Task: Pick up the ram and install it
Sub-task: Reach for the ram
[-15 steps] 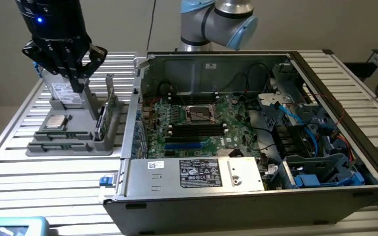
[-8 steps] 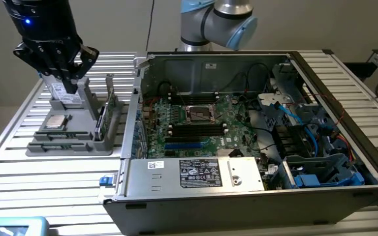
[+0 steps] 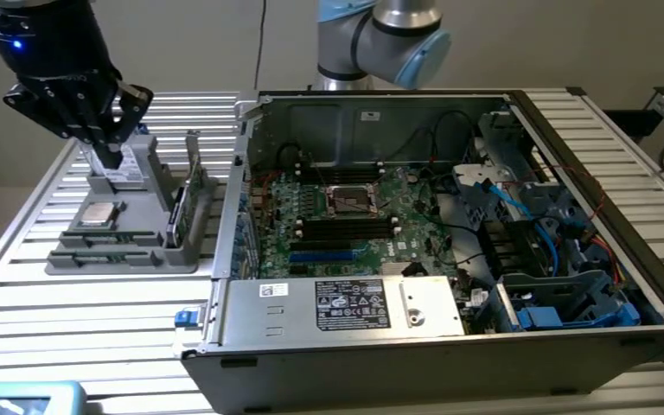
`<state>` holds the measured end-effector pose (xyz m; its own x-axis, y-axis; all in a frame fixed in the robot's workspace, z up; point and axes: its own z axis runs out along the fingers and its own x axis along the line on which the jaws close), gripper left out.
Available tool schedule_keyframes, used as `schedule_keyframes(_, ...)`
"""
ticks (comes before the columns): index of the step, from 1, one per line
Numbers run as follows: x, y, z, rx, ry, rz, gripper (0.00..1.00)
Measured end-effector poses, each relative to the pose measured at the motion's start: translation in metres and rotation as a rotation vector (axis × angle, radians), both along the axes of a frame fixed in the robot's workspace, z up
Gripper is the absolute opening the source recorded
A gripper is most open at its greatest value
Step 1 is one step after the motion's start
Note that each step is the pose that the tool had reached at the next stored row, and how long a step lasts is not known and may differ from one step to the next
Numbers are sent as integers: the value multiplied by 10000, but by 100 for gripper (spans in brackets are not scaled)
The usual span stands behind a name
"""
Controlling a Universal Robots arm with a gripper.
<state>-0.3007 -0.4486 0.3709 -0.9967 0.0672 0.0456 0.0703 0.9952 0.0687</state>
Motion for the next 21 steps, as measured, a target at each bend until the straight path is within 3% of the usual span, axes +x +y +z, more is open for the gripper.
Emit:
schedule_keyframes(4,-177,0,-41,2,-152,0,11)
schedule_keyframes(8,-337,11,-101,4,-226,1,11)
schedule_keyframes(14,-475,141,-191,1,-271,3,11)
schedule_keyframes(21,-494,224,-208,-109,-272,147,11)
